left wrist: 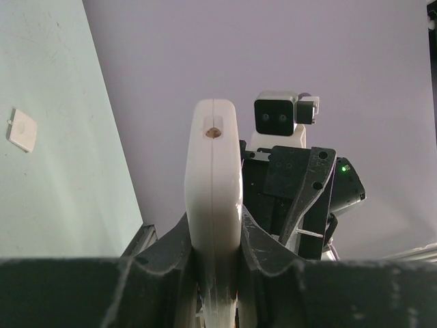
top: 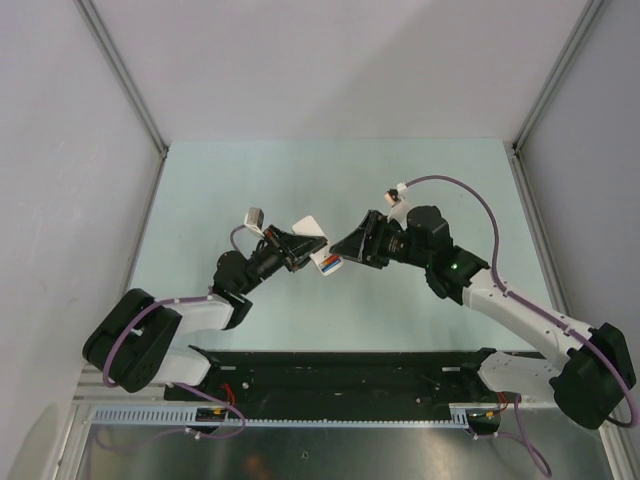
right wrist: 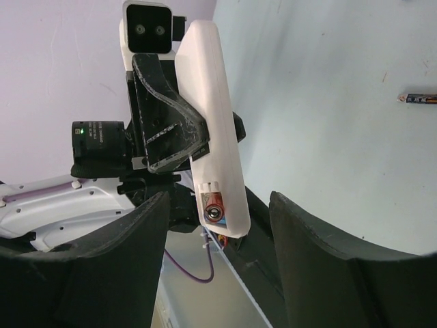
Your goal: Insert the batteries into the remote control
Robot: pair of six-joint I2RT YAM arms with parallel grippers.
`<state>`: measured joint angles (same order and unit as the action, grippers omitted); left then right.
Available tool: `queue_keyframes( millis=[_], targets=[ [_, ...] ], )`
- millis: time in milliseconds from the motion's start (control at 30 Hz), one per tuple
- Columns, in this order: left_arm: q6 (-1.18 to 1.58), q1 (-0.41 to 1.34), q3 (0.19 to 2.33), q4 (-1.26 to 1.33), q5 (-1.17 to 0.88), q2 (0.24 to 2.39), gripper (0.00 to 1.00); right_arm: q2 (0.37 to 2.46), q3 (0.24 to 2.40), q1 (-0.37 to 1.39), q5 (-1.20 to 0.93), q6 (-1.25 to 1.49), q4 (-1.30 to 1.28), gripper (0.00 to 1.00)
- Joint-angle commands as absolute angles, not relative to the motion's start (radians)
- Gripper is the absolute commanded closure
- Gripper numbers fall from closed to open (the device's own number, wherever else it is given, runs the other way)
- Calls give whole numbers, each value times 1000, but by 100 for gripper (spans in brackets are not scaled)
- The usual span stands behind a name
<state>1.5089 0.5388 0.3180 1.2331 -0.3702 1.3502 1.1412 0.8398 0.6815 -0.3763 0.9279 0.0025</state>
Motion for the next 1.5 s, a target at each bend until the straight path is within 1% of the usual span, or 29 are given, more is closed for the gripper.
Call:
queue_keyframes(
  millis=[0,500,900,1100,1267,1467],
  targets=[
    [1520,534,347,1304,-373,1328,100,1147,844,686,-391,942,55,36],
    [1526,534,353,1310,-367,1312,100,1180,825,689,-393,940,58,45],
    [1528,534,354,1310,-364,1316,100,1196,824,710,-387,943,72,47],
    [1526,534,351,1312,-364,1316,100,1187,825,710,-385,946,80,44],
    [1523,534,347,1312,-359,1319,100,1164,827,704,-385,960,92,38],
    [1520,534,345,1312,-357,1322,100,1144,824,699,-397,969,100,36]
  ],
)
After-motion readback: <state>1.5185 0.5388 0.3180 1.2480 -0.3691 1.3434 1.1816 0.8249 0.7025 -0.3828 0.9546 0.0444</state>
